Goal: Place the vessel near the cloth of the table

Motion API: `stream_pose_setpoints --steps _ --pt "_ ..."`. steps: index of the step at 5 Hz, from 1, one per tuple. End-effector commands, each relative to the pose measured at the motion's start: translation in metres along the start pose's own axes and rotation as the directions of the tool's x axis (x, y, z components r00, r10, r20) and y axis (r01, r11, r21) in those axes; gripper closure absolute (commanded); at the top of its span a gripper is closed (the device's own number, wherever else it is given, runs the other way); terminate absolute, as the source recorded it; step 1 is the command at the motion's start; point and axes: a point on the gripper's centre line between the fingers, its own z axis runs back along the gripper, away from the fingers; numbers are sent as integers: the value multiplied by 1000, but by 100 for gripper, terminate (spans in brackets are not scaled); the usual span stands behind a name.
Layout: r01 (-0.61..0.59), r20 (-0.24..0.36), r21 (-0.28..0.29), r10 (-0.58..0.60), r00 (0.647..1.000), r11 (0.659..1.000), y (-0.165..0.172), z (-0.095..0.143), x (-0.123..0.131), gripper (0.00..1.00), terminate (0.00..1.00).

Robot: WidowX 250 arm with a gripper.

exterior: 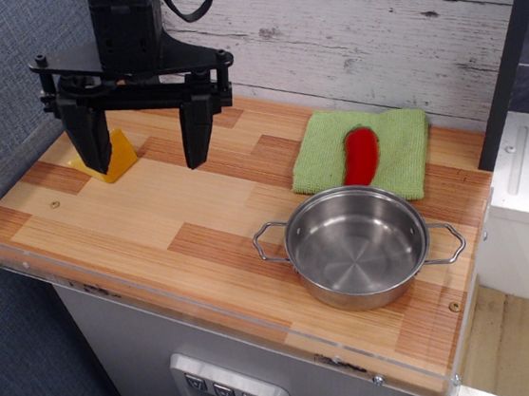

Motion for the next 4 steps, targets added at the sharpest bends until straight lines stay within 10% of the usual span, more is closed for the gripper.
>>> stream_pose_setpoints --steps 1,4 --pt "0 0 0 0 1000 1000 0 0 0 0 0" --pt "494 252 -120 -454 854 861 -72 -23 23 0 0"
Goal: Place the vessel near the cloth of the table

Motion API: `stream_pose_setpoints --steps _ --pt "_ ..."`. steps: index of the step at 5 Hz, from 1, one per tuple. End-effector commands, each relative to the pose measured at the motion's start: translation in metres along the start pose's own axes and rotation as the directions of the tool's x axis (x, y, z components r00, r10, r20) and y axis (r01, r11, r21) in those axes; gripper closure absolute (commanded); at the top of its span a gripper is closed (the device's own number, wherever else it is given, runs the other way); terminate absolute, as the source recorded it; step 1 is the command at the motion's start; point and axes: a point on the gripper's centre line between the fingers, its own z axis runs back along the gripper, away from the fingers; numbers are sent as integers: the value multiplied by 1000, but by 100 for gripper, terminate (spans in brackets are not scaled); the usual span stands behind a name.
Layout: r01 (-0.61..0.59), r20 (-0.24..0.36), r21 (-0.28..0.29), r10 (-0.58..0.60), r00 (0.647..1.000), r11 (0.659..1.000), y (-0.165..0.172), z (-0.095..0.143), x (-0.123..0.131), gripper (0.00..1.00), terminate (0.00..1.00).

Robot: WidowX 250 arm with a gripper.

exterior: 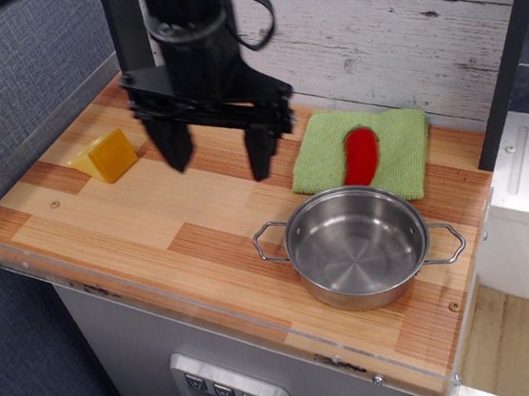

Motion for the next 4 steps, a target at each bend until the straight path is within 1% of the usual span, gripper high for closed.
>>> stream_pose_setpoints --steps 1,2,3,4 --pt "213 37 -97 -211 977 972 -32 -25 23 0 0" --pt "249 20 -131 -249 968 959 -43 -43 27 0 0" --pt "276 4 -124 -278 961 953 -52 -51 31 0 0" --pt "277 -39 -99 -282 959 956 -52 -60 27 0 0"
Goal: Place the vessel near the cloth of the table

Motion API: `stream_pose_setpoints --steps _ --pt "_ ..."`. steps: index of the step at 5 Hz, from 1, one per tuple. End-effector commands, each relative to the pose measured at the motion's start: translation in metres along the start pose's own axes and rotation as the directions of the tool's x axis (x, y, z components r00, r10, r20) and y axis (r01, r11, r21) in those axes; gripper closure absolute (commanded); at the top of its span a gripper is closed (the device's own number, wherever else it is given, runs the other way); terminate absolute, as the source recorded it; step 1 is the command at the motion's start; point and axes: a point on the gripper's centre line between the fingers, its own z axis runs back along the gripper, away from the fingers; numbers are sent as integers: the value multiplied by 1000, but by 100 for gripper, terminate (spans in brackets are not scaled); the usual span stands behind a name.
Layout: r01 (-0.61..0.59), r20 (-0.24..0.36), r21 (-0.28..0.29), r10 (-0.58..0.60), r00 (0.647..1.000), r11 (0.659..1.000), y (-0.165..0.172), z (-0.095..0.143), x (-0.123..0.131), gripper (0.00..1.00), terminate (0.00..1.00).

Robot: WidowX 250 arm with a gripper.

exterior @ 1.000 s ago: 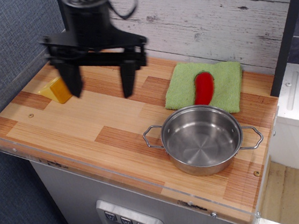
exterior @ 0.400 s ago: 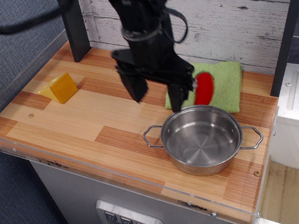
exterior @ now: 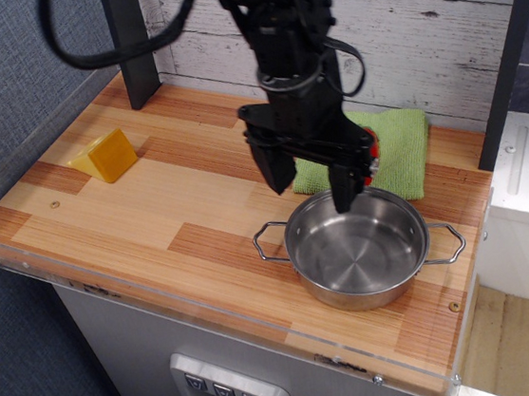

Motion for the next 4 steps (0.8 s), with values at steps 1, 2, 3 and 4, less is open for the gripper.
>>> stream_pose_setpoints --steps 1,2,3,4 --pt "-7 -44 35 8 999 999 -5 -7 -1 0 0" --pt "-13 -66 54 16 998 998 -6 -14 -4 0 0" --pt "-31 -76 63 35 996 998 -8 -21 -6 100 0" --pt "-58 -69 58 62 996 997 -10 -20 -8 100 0"
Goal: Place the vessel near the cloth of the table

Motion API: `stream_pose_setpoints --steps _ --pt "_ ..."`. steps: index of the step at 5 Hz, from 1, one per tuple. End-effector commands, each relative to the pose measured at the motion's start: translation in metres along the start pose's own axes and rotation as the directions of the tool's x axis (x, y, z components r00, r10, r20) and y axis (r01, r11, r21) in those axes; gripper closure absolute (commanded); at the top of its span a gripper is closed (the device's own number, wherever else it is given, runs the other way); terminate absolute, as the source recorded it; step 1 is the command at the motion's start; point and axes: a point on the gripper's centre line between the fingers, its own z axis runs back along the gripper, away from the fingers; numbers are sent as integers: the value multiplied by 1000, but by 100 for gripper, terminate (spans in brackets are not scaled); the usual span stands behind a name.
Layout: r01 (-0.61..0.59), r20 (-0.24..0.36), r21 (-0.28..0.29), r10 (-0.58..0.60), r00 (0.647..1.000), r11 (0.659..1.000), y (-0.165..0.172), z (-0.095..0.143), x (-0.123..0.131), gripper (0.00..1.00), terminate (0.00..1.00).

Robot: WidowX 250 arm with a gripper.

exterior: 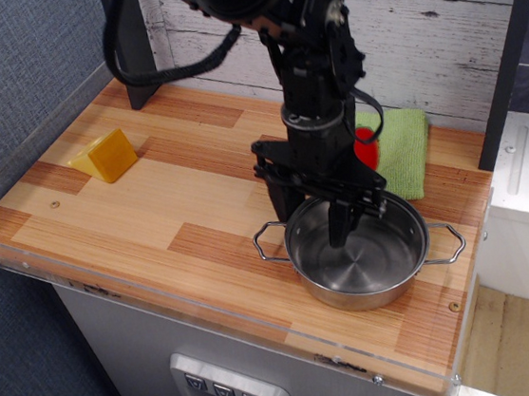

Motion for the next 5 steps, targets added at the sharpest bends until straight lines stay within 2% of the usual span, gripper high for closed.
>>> stream_pose_setpoints --steps 1,2,3,4,5 --pt "-2 32 18 1 999 1000 -9 14 1 100 0" --pt "43 75 -27 -41 996 999 -12 20 -2 100 0" --pt "98 154 -131 -77 985 987 -11 38 -7 100 0" --pt "147 205 -203 -105 973 968 -8 55 -14 100 0" --pt "87 180 -231 -45 983 969 4 69 -20 100 0"
